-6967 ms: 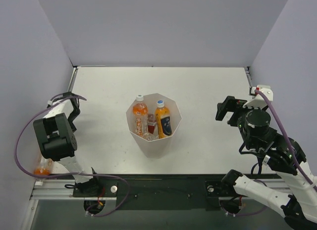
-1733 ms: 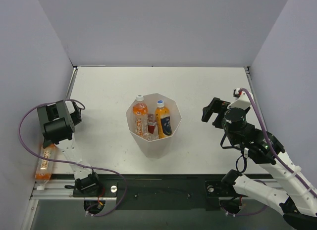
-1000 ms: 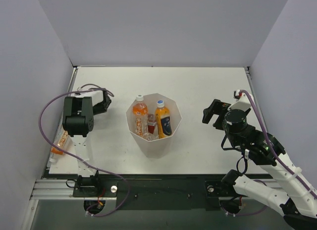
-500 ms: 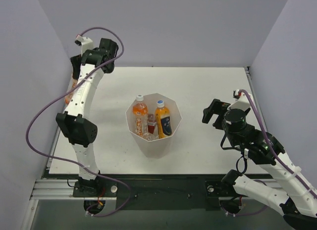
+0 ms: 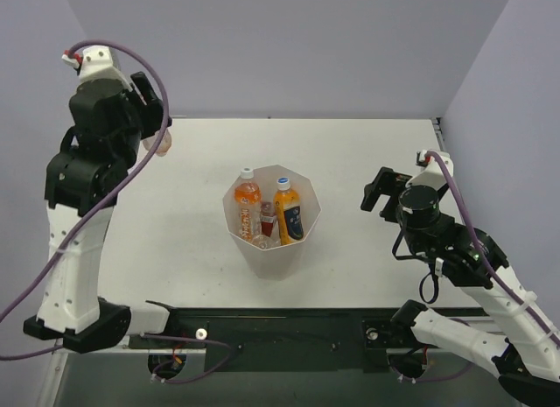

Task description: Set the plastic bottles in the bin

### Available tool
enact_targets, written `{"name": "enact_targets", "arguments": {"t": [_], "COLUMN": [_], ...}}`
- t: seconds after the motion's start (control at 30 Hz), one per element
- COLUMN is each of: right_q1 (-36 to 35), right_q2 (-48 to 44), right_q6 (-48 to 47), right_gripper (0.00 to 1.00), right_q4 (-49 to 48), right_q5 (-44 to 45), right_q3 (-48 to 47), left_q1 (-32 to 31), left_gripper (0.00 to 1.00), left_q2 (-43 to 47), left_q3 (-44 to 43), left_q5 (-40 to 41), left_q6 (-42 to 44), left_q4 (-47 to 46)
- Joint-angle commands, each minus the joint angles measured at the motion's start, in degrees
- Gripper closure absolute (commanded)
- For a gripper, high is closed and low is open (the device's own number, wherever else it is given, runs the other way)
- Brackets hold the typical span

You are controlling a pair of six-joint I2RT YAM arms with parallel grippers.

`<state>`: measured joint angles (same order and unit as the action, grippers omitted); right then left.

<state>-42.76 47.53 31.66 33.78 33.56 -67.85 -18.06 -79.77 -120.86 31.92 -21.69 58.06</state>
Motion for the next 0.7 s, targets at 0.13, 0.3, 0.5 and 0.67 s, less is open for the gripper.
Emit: {"name": "enact_targets", "arguments": {"t": [0.13, 0.3, 0.5, 0.67], "right_q1": [0.40, 0.31, 0.40, 0.40], "right_q2": [-1.03, -1.82, -2.44, -3.58], "right_q6": [0.86, 1.65, 2.00, 2.44], "right_gripper": [0.11, 0.11, 0.11, 0.12], "right_q4": [1.11, 1.20, 1.90, 2.34], "right_q5": [3.79, 3.97, 4.58, 5.29], "right_q3": [-0.53, -0.44, -0.44, 0.00], "left_q1": [-0.13, -0.13, -0.13, -0.13], "left_gripper": [1.00, 1.00, 1.00, 1.00], "left_q2": [9.10, 9.02, 12.52, 16.05], "left_q3": [4.58, -0.42, 1.05, 10.28], "left_q5": [-30.59, -45.08, -54.76, -64.58], "left_q6": [-2.29, -5.02, -9.14, -11.71], "left_q4": [-14.47, -12.19, -12.97, -13.51]}}
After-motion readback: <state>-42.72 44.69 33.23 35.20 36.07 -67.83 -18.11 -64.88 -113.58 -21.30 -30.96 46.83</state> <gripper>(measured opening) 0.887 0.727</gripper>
